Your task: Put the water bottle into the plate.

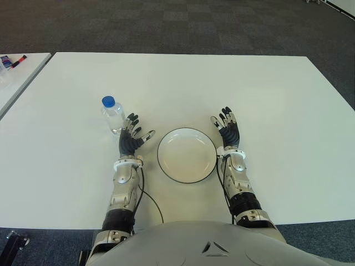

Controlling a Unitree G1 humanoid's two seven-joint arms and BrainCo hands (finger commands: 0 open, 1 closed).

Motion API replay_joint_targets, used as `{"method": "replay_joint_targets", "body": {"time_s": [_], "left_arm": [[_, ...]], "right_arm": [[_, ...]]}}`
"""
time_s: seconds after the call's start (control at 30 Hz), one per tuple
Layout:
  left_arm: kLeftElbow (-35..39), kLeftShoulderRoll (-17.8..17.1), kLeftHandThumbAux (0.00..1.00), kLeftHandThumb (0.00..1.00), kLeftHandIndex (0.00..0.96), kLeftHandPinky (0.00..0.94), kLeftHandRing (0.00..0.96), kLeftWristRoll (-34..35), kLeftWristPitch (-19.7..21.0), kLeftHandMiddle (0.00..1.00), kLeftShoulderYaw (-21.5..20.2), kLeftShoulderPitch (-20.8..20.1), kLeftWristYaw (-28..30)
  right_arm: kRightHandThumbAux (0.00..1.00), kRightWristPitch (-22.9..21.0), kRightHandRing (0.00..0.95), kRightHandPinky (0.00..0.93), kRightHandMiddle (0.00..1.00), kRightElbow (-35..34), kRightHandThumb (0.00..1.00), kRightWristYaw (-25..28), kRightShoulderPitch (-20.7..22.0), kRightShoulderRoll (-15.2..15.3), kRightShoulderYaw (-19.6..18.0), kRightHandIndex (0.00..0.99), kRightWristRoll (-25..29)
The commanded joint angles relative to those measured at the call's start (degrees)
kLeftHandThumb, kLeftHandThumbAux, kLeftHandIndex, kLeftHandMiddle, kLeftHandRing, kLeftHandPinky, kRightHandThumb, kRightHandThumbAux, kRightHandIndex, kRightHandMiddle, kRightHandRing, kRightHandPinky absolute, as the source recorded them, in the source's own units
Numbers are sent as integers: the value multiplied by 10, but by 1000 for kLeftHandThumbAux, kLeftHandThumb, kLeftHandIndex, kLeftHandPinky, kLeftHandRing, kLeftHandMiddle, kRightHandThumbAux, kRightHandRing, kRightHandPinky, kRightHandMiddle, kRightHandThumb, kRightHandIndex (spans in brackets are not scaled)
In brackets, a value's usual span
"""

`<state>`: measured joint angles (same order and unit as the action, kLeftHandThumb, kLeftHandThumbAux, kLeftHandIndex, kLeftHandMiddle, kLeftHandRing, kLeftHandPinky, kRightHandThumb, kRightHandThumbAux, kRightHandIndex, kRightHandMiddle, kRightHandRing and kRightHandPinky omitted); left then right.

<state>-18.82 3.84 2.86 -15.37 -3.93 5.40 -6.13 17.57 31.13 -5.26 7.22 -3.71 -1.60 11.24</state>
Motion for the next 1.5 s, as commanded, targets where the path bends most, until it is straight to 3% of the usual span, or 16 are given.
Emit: {"method": "replay_joint_targets", "body": {"time_s": [0.03, 0.77, 0.9, 1.0, 1.07, 1.23, 1.4, 1.5], "left_arm": [[-5, 8, 998, 5, 135, 146, 124, -3, 13, 148, 0, 14, -5], [14, 13, 998, 22, 135, 146, 137, -10, 14, 168, 6, 22, -15], [82, 18, 998, 9, 130, 149, 135, -29, 18, 163, 20, 52, -27], [243, 30, 996, 2, 124, 156, 136, -91, 35, 157, 67, 121, -50], [301, 27, 994, 1, 120, 161, 136, -124, 33, 154, 84, 143, -58], [375, 3, 952, 0, 126, 156, 135, -214, -36, 147, 93, 193, -84], [435, -1, 901, 0, 141, 147, 134, -367, -107, 148, 96, 234, -164], [451, 7, 868, 0, 150, 140, 137, -389, -118, 154, 112, 242, -174]], "right_arm": [[790, -20, 38, 79, 54, 31, 24, -6, -12, -44, -8, 44, 5], [788, -20, 35, 74, 52, 29, 22, -6, -13, -43, -6, 39, 4], [787, -20, 36, 75, 53, 29, 21, -7, -14, -43, -6, 40, 3], [787, -17, 37, 77, 54, 32, 20, -8, -13, -43, -7, 41, 3], [788, -15, 38, 80, 54, 34, 20, -9, -12, -42, -7, 43, 3], [788, -10, 42, 84, 57, 41, 26, -11, -9, -41, -8, 49, 2], [786, -6, 45, 86, 60, 51, 32, -13, -4, -41, -7, 54, -2], [780, -4, 47, 87, 62, 55, 36, -12, -2, -41, -6, 56, -3]]}}
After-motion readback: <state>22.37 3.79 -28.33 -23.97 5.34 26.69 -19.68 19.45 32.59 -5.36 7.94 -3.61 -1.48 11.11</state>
